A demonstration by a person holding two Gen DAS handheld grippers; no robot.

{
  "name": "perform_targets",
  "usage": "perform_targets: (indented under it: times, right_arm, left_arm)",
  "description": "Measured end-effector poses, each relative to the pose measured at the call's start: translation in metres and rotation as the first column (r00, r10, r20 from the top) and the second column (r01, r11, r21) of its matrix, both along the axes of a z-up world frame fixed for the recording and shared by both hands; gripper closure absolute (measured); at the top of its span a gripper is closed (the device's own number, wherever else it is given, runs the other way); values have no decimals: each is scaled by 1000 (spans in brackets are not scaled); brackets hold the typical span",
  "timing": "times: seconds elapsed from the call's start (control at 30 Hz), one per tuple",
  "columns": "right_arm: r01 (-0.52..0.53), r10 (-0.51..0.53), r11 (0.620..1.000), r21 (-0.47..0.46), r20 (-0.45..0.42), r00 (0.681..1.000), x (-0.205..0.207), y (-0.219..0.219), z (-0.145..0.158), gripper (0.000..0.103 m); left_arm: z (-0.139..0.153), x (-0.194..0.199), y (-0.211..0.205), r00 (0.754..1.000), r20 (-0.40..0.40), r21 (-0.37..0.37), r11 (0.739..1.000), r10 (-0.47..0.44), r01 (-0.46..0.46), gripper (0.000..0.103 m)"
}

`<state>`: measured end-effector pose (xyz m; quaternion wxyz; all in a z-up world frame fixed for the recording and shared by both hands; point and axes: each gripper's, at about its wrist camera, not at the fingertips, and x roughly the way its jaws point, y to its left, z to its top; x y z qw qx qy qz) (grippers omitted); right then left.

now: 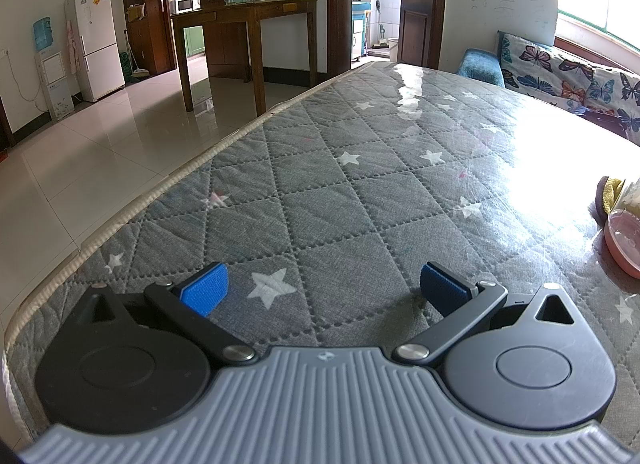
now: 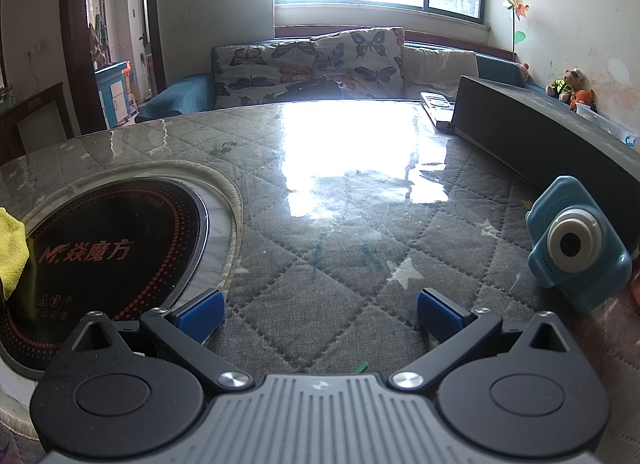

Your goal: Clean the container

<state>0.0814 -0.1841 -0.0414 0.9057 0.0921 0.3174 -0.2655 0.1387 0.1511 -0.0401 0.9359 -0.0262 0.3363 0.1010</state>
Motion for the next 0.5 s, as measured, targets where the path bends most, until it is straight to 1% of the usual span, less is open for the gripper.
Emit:
perform_targets:
  times: [0.5]
  right_arm:
    - [0,0,1000,2,2,1000,0,0,0,0]
  left_arm:
    - [0,1,-1,1000,0,0,1000,0,0,0]
